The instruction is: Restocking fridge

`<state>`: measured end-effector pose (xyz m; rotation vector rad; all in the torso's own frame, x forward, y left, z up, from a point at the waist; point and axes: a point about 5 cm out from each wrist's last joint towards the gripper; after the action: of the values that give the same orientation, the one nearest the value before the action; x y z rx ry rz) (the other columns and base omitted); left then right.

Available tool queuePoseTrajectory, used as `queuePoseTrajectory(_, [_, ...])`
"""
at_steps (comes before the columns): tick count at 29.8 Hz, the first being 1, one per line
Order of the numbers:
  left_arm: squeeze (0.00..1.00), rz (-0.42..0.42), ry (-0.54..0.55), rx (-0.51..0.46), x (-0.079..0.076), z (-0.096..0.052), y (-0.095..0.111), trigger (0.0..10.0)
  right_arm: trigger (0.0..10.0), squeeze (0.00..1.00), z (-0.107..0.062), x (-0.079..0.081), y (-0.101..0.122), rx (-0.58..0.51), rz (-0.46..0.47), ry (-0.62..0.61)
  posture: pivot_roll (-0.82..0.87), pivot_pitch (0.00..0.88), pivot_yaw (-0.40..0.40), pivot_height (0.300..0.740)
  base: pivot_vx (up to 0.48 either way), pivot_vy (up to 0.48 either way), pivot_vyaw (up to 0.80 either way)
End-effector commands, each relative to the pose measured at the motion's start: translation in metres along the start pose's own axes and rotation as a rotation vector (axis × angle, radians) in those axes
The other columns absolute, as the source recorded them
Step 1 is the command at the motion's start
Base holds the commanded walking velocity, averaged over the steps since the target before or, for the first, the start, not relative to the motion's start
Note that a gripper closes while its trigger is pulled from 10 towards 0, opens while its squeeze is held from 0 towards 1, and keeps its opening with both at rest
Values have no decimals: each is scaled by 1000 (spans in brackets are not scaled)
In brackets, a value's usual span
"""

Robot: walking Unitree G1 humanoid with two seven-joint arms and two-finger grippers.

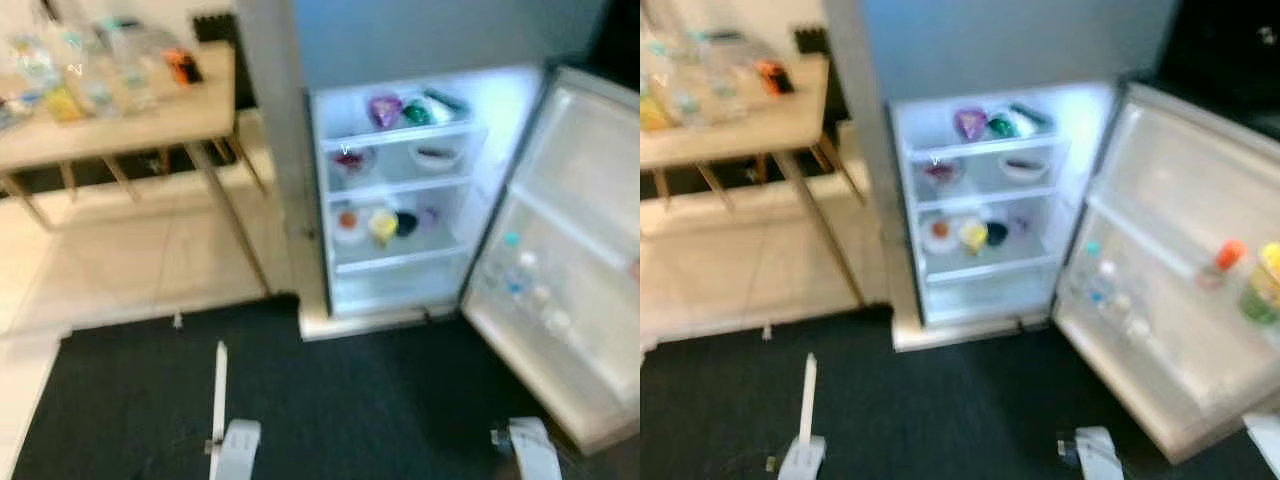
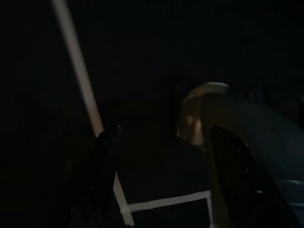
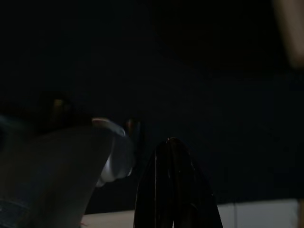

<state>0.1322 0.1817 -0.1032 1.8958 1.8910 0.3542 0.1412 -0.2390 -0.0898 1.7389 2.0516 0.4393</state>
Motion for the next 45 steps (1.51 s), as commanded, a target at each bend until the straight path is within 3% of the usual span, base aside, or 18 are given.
queuePoseTrajectory(1, [0,-6,5,30,2,-2,-9,10000,10000,0,-1,-3,-2,12,-6,-9,-70,40,19,740,0,0,719])
queuePoseTrajectory(10, [0,4,-1,24,3,-1,-2,10000,10000,0,0,-2,0,6,2,-32,-75,35,23,740,0,0,403])
queuePoseTrajectory(21, [0,12,-14,33,1,0,-1,10000,10000,0,0,-2,-6,54,29,-58,-84,36,25,740,0,-459,0])
queuePoseTrajectory(45, [0,27,-26,33,0,1,1,10000,10000,0,-1,-4,-8,59,26,-65,-94,21,21,740,0,-472,-637])
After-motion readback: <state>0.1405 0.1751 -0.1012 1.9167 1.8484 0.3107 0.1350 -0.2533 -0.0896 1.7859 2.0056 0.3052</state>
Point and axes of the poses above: a point about 5 cm out from each wrist's last joint towards the gripper, its own z axis pointing out of the wrist towards the gripper, its own y axis along the axis of the wrist's last joint, x = y × z, and after that the axes turned 5 degrees about -z, right-handed
